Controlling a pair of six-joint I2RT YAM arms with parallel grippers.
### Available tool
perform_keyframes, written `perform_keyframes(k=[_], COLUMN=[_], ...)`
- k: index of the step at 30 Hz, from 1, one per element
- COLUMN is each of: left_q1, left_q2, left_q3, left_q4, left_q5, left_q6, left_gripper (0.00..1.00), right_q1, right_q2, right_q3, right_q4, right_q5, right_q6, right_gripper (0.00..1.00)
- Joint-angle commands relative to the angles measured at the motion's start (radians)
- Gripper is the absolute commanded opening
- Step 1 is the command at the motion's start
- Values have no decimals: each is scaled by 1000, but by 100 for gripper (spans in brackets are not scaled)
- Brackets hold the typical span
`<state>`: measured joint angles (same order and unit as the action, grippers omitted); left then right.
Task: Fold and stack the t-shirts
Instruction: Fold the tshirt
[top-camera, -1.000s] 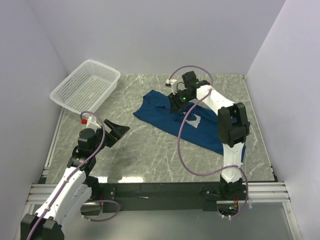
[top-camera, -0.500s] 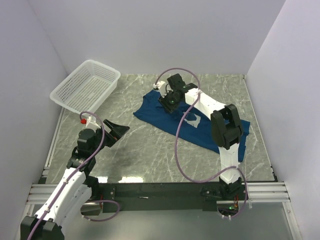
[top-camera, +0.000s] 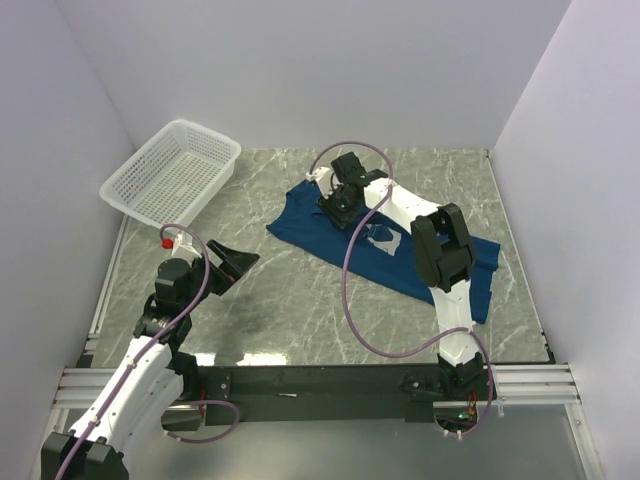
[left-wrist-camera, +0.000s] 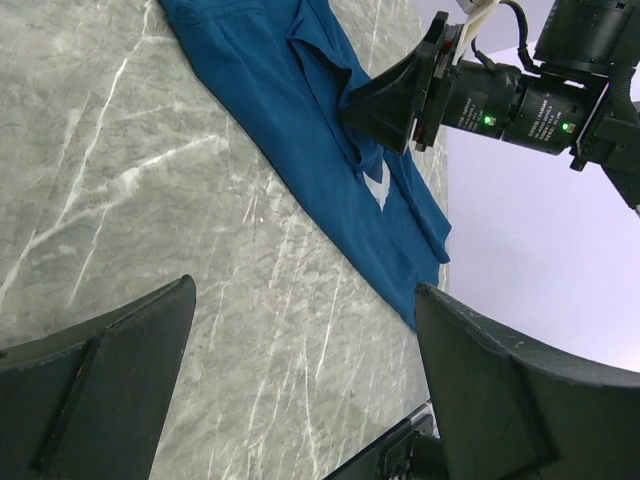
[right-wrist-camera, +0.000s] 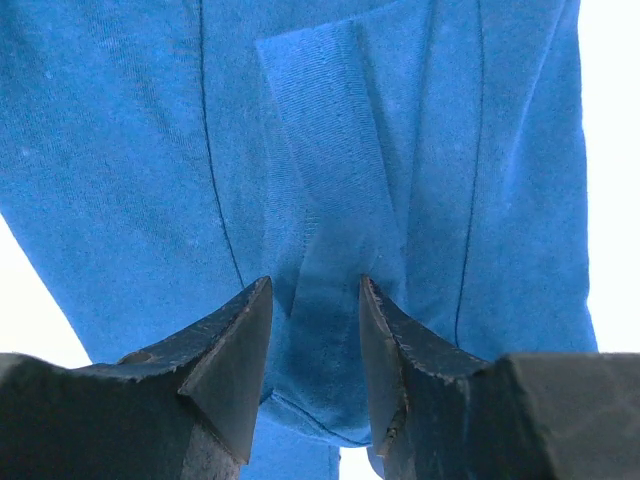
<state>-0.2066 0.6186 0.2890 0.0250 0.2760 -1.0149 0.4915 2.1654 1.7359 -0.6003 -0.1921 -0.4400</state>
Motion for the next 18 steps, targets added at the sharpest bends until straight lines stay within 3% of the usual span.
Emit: perform_keyframes(k=[1, 18], left_q1=[3, 3], left_q2=[-8, 4], left_q3=[-8, -10], left_q4=[32, 49], left_q5=[22, 29], left_q6=[7, 4], left_gripper=[96, 96], right_q1=[10, 35], right_q2=[7, 16], right_q3=[54, 21], right_q4=[2, 0], right_q5=[16, 34], right_q6=[-5, -14], right_gripper=[47, 47])
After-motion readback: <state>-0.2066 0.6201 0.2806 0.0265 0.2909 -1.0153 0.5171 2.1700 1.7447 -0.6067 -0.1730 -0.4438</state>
